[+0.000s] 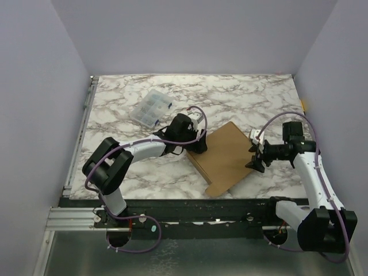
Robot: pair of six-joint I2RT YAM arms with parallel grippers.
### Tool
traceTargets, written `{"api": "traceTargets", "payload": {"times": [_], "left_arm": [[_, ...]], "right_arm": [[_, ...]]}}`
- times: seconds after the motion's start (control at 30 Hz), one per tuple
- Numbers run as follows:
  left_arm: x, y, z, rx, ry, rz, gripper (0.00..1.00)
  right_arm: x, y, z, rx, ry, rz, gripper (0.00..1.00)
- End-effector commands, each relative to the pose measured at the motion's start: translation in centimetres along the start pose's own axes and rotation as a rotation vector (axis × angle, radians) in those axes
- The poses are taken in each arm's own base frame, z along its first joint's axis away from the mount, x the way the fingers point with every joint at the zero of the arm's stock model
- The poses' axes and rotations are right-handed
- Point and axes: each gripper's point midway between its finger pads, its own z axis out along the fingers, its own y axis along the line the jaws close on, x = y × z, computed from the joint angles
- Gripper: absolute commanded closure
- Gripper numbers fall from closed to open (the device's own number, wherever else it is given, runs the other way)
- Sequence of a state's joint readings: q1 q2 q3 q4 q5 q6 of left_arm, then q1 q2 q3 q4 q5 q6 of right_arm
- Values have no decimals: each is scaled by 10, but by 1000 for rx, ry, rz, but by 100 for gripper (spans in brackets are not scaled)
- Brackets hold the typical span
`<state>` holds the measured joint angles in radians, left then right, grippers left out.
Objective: Fold the paper box
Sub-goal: Close the paper box at the center of the board.
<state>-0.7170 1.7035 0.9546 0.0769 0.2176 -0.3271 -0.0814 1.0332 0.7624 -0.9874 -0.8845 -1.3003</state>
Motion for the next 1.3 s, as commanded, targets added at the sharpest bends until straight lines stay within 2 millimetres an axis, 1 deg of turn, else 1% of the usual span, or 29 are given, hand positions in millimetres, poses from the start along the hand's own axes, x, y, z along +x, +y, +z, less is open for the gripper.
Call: {"api": "traceTargets", "payload": {"times": [0.0,0.07,0.13,0.23,0.3,0.33,0.4,0.43,0.47,0.5,0.57,0.6,0.63,0.67,0.77,0.83,0.9,1.03,1.13,1.27], "left_arm": [[29,6,10,-21,110,19,24],[43,12,14,-50,140,-7,27],[56,21,14,-95,160,-39,30],[71,36,7,-170,167,-76,33],[77,43,-1,-208,151,-121,36],[80,46,-5,-221,139,-144,36],[85,54,-14,-258,100,-205,39],[85,57,-19,-267,71,-243,41],[86,58,-24,-268,44,-286,42],[87,62,-29,-284,11,-325,43],[85,63,-37,-287,-58,-401,44],[90,64,-41,-285,-77,-439,44],[84,61,-42,-267,-112,-475,45],[87,60,-43,-254,-130,-511,45],[79,51,-44,-191,-197,-605,47],[76,47,-43,-160,-216,-640,48],[72,44,-44,-140,-233,-661,48],[65,40,-44,-115,-250,-682,48],[65,34,-43,-86,-239,-688,48],[62,27,-39,-49,-234,-698,48]], "right_arm": [[-11,-32,-13,155,-25,389,28],[-7,-43,-18,189,-34,497,25],[1,-59,-29,234,-68,616,23],[24,-83,-53,282,-128,788,23],[39,-96,-62,292,-149,863,21],[45,-98,-63,285,-159,896,21],[54,-101,-59,249,-174,951,13],[53,-101,-57,230,-189,965,5],[54,-102,-56,220,-194,971,1],[52,-105,-55,214,-209,980,0],[50,-109,-53,197,-231,992,0],[48,-112,-50,180,-241,1003,0],[48,-113,-45,156,-249,1025,0],[46,-113,-37,123,-254,1045,0],[38,-113,-11,-6,-279,1123,0],[32,-111,7,-93,-290,1176,0],[31,-111,21,-147,-304,1239,0],[40,-110,41,-214,-332,1398,4],[42,-103,53,-268,-368,1476,8],[40,-94,72,-264,-351,1461,9]]}}
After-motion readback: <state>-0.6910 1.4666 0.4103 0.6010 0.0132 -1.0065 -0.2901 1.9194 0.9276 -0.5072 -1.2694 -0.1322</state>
